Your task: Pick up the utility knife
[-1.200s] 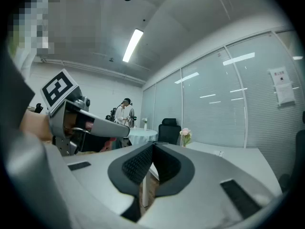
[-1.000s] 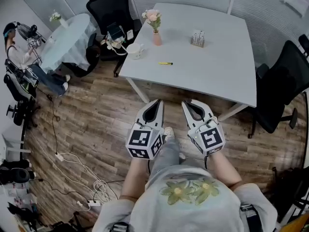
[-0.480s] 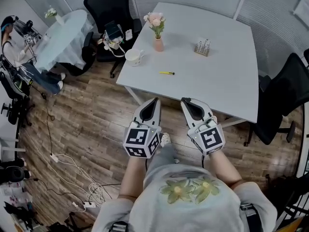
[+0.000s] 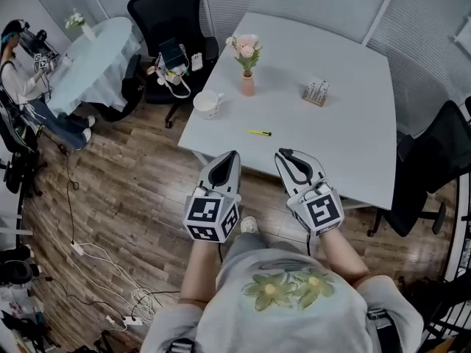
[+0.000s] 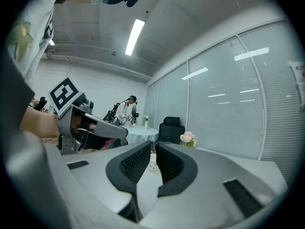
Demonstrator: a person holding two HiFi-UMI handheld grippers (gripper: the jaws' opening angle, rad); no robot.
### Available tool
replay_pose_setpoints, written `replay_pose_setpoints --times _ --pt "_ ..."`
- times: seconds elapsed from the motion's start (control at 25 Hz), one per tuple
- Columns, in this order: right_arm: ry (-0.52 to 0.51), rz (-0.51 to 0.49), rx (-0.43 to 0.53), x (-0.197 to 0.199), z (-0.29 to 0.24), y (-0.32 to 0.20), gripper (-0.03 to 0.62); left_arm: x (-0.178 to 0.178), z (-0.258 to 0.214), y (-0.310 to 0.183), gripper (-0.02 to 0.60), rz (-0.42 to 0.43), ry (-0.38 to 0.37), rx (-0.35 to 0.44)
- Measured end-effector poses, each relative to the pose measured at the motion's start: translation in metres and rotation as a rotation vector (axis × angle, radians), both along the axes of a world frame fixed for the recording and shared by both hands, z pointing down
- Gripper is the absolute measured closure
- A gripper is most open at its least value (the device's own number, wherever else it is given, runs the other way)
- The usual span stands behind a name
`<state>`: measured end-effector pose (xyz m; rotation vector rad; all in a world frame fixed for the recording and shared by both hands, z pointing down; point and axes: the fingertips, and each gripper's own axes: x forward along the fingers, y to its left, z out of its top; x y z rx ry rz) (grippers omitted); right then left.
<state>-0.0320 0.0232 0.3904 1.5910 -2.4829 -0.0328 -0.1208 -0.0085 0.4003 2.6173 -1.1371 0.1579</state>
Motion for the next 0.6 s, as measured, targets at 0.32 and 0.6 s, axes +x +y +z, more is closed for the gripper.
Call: replay_pose_setpoints --times 0.32,0.6 --pt "0.007 -0.034 0.03 0.012 -0.007 -0.044 0.471 0.003 0.012 -0.041 0.58 -0.007 -0.003 -0.026" --pt "0.009 -0.116 0.02 0.032 -0.005 -0.1 0.428 0.014 0.011 -0.082 0.58 -0.058 -0.031 -0.03"
